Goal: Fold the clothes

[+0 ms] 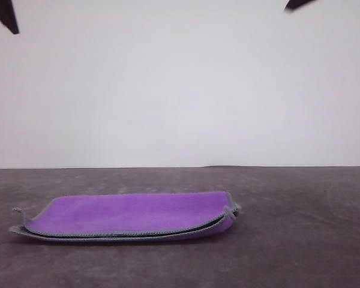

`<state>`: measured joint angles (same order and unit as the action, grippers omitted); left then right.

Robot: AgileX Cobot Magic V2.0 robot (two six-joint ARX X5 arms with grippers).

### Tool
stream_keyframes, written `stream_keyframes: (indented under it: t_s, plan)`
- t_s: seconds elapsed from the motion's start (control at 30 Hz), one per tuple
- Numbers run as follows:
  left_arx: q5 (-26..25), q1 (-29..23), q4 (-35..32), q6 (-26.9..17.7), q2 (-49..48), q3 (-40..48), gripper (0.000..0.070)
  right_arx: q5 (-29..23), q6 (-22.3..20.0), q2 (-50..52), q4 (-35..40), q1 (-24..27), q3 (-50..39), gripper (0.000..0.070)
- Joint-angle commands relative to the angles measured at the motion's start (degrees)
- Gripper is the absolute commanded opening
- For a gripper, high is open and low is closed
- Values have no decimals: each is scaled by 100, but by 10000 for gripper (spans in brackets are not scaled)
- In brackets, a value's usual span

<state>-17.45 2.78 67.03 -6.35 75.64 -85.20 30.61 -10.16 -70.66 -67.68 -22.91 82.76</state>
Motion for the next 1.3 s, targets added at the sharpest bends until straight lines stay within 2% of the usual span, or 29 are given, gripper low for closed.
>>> stream_keyframes:
  t_s: [0.0, 0.13, 0.27, 0.33, 0.43, 0.5, 0.6, 0.73, 0.97, 1.27]
  plan:
    - [83, -24, -36, 39, -72, 122, 326, -339, 276, 182, -18, -133, 2, 487]
    - [98, -168, -119, 34, -318, 676, 326, -1085, 636, 612, -54, -273, -253, 487]
    - [96, -339, -313, 31, -553, 1348, 326, -1782, 933, 968, 120, -274, -967, 487]
    - [96, -424, -438, 44, -618, 1633, 325, -1952, 1106, 1091, 486, -272, -1502, 487]
    - [96, -517, -672, 77, -640, 1964, 325, -1993, 1498, 1126, 1430, -268, -2443, 487]
    - [94, -529, -812, 129, -638, 2110, 325, -1887, 1745, 1055, 2186, -268, -3028, 487]
    - [94, -531, -905, 131, -634, 2206, 325, -1314, 2256, 768, 3352, -274, -3798, 487]
    - [94, -528, -964, 138, -634, 2206, 325, -736, 2775, 172, 4635, -274, -4377, 487]
    - [94, -528, -968, 153, -634, 2206, 325, -152, 3116, -1031, 5835, -272, -4431, 486]
    - [92, -528, -971, 196, -634, 2206, 325, 416, 3519, -2022, 6848, -274, -4431, 485]
